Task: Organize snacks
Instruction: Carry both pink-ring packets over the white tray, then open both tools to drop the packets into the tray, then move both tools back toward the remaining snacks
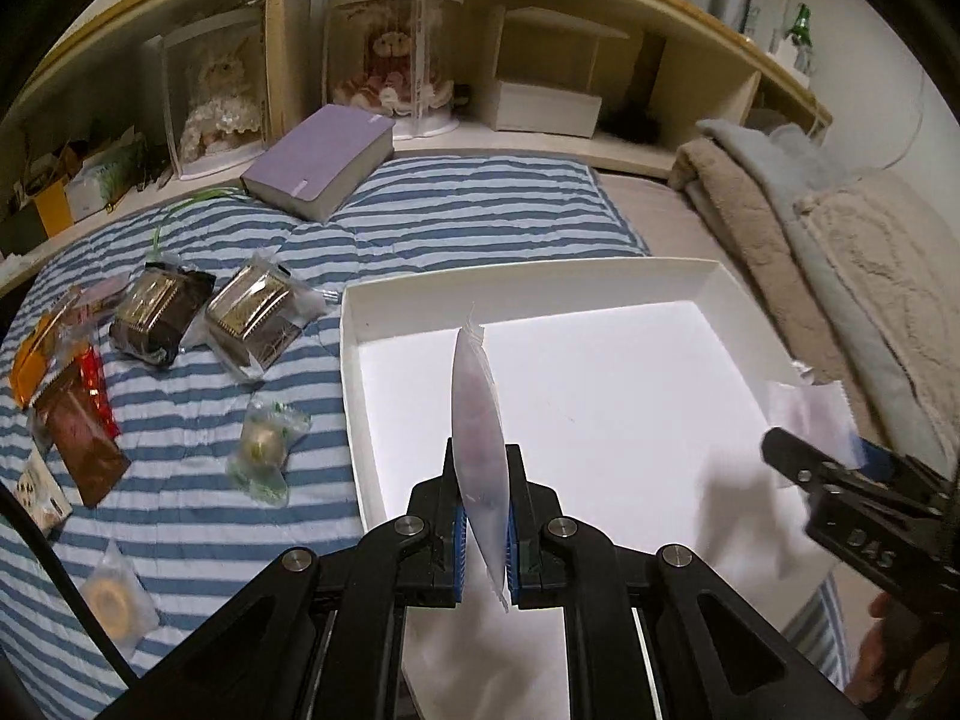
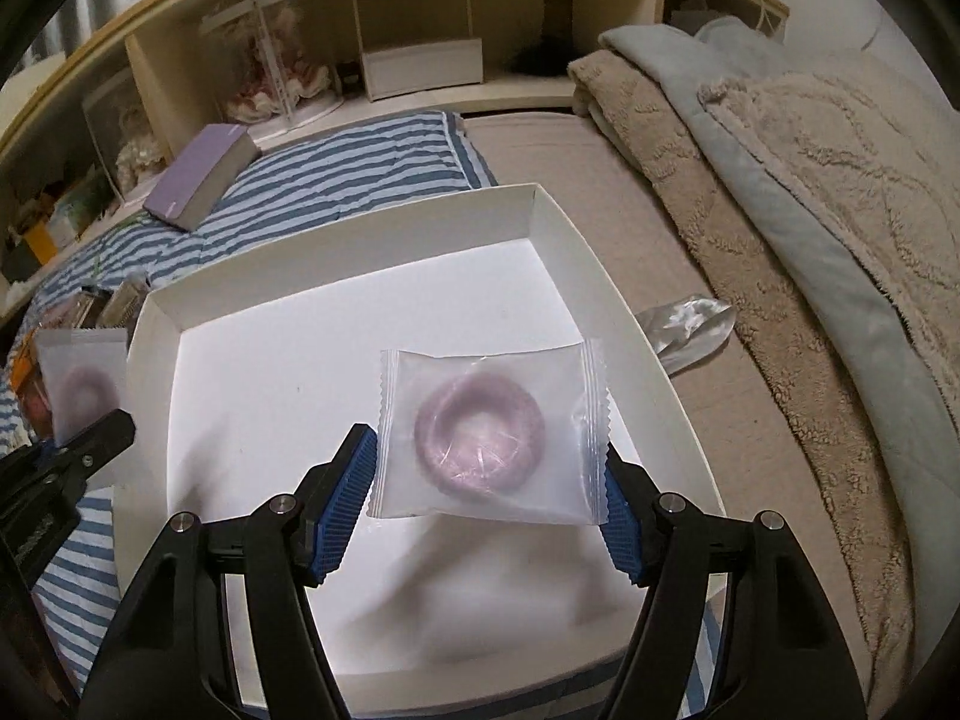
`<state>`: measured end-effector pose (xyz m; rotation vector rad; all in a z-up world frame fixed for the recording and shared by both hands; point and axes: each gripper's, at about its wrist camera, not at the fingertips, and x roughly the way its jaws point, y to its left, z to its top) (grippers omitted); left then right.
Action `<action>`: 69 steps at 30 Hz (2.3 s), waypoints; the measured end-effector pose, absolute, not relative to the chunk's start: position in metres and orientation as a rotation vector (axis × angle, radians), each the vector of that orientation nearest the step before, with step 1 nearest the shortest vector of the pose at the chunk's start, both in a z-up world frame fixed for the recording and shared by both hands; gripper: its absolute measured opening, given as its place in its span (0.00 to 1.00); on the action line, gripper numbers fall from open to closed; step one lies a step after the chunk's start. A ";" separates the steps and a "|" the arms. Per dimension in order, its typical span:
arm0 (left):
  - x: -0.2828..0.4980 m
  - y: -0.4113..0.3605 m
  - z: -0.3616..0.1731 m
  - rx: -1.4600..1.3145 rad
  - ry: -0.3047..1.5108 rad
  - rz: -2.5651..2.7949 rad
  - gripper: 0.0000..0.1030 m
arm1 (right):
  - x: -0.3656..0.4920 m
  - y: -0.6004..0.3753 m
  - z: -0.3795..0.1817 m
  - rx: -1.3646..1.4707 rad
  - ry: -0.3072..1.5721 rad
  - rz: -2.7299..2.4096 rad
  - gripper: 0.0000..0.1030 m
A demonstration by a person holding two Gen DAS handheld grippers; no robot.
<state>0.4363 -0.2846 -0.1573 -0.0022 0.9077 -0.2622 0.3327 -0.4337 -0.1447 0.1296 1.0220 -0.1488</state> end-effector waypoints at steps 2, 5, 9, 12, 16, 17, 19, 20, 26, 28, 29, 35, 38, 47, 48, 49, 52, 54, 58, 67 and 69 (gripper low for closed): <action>0.440 -0.286 -0.160 0.008 0.907 -0.259 0.10 | 0.334 -0.435 -0.143 0.133 1.017 -0.154 0.68; 0.444 -0.291 -0.161 0.022 0.907 -0.256 0.10 | 0.333 -0.435 -0.140 0.133 1.007 -0.149 0.69; 0.447 -0.295 -0.163 0.045 0.912 -0.258 0.20 | 0.332 -0.435 -0.135 0.129 0.996 -0.154 0.73; 0.447 -0.293 -0.162 0.039 0.909 -0.271 0.56 | 0.330 -0.438 -0.133 0.143 0.990 -0.159 0.87; 0.441 -0.287 -0.158 0.050 0.904 -0.278 0.67 | 0.327 -0.442 -0.129 0.161 0.990 -0.169 0.93; 0.440 -0.286 -0.157 0.051 0.906 -0.278 0.69 | 0.325 -0.443 -0.128 0.164 0.993 -0.171 0.96; 0.437 -0.283 -0.154 0.053 0.905 -0.276 0.75 | 0.323 -0.444 -0.126 0.168 1.002 -0.171 1.00; 0.435 -0.282 -0.152 0.053 0.903 -0.275 0.81 | 0.321 -0.444 -0.126 0.168 1.004 -0.170 1.00; 0.417 -0.272 -0.137 0.036 0.885 -0.277 1.00 | 0.311 -0.442 -0.121 0.148 1.002 -0.177 1.00; 0.412 -0.270 -0.132 0.041 0.881 -0.277 1.00 | 0.307 -0.441 -0.120 0.152 1.008 -0.179 1.00; 0.408 -0.269 -0.130 0.044 0.879 -0.278 1.00 | 0.306 -0.441 -0.119 0.155 1.015 -0.182 1.00; 0.392 -0.263 -0.116 0.052 0.873 -0.274 1.00 | 0.296 -0.438 -0.111 0.145 1.015 -0.192 1.00; 0.387 -0.260 -0.109 0.056 0.869 -0.270 1.00 | 0.291 -0.436 -0.105 0.141 1.009 -0.201 1.00; 0.372 -0.248 -0.090 0.054 0.862 -0.258 1.00 | 0.285 -0.432 -0.097 0.136 1.010 -0.214 1.00; 0.371 -0.245 -0.088 0.052 0.860 -0.254 1.00 | 0.284 -0.430 -0.094 0.134 1.007 -0.213 1.00; 0.369 -0.243 -0.087 0.049 0.859 -0.251 1.00 | 0.283 -0.429 -0.091 0.135 1.000 -0.209 1.00; 0.362 -0.232 -0.080 0.036 0.855 -0.246 1.00 | 0.279 -0.422 -0.081 0.141 0.977 -0.205 1.00; 0.358 -0.225 -0.074 0.034 0.846 -0.240 1.00 | 0.278 -0.416 -0.074 0.139 0.957 -0.202 1.00; 0.345 -0.199 -0.054 0.030 0.816 -0.221 1.00 | 0.275 -0.400 -0.060 0.110 0.922 -0.193 1.00; 0.303 -0.131 -0.010 0.056 0.736 -0.177 1.00 | 0.272 -0.354 -0.034 0.082 0.835 -0.121 1.00; 0.292 -0.114 -0.004 0.062 0.723 -0.162 1.00 | 0.271 -0.342 -0.030 0.078 0.821 -0.101 1.00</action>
